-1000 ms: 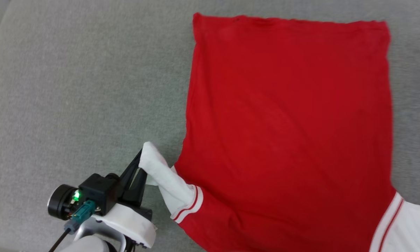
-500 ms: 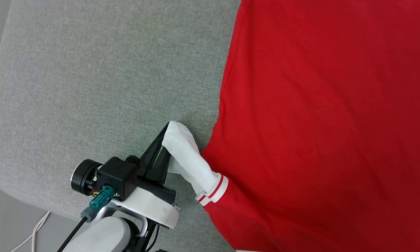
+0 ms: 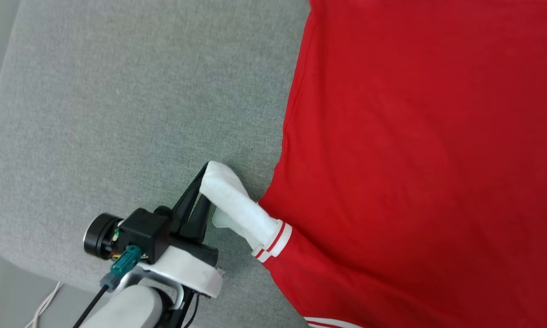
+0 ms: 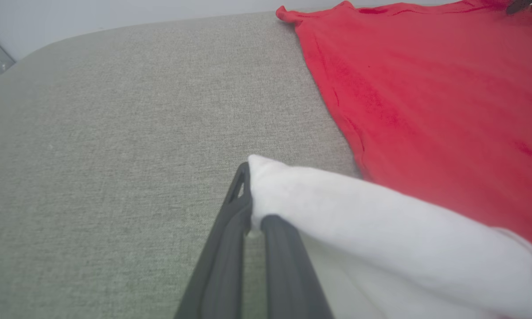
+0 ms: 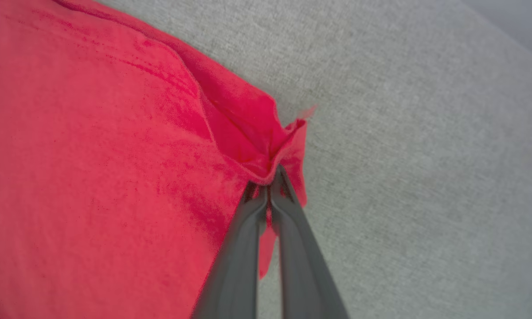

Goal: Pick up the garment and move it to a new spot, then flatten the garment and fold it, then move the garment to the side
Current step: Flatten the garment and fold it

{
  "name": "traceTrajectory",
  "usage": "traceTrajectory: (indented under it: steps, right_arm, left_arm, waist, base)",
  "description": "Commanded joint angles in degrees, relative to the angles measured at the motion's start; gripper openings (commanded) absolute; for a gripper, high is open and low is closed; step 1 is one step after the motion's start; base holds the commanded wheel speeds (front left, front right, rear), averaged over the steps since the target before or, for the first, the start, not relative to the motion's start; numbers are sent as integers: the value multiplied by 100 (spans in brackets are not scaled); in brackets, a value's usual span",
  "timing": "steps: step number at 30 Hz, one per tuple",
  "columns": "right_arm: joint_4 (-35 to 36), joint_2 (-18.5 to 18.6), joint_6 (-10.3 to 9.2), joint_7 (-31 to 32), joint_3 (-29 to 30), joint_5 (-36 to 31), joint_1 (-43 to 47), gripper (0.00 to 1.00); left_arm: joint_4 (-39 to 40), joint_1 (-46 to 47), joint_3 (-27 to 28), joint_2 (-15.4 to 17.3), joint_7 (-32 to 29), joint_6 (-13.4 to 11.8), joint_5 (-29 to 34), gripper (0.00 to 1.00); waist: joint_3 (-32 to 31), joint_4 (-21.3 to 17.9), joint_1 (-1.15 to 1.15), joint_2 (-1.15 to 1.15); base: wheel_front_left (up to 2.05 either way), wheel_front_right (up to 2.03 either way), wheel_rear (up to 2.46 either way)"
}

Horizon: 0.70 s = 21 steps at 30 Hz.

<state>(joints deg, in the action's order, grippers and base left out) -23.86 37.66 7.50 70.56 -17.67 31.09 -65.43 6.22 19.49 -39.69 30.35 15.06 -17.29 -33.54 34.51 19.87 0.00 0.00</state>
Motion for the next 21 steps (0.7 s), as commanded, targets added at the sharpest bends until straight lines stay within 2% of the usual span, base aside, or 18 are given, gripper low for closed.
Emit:
traceTrajectory:
  steps: [1,5,10,11,12,13,15,21]
  right_arm:
    - [156,62,-2,-97,-120,156,85,0]
    - [568,390,-2,-261,-438,646,453,0]
    - [1358,1095,-2,-473,-601,1325,1302,0]
    - [1358,1095,-2,-473,-601,1325,1302,0]
    - [1699,1399,-2,-557,-601,1533,1794,0]
    - [1699,1399,-2,-557,-601,1533,1794,0]
    - [2004,1661,-2,-643,-504,1736,2319,0]
    - [2519,2200,-2,-884,7,2177,4350,0]
  left_arm:
    - [-25,-167,94,20,15,-19,31,0]
    - [-64,-459,243,98,14,-92,-5,0]
    - [-41,-860,378,239,15,-200,-83,0]
    - [-41,-860,378,239,15,-200,-83,0]
    - [-12,-1016,446,298,14,-258,-103,0]
    - [-12,-1016,446,298,14,-258,-103,0]
    - [14,-1183,499,354,14,-316,-156,0]
    - [79,-1571,584,497,13,-435,-228,0]
  waist:
    - [-347,-220,0,0]
    - [-762,-451,0,0]
    - [-1205,-758,0,0]
    - [-1205,-758,0,0]
    - [-1373,-875,0,0]
    - [-1373,-875,0,0]
    - [-1519,-1000,0,0]
    - [-1838,-1266,0,0]
  base:
    - [0,0,0]
    - [0,0,0]
    - [0,0,0]
    - [0,0,0]
    - [0,0,0]
    - [0,0,0]
    - [0,0,0]
    - [0,0,0]
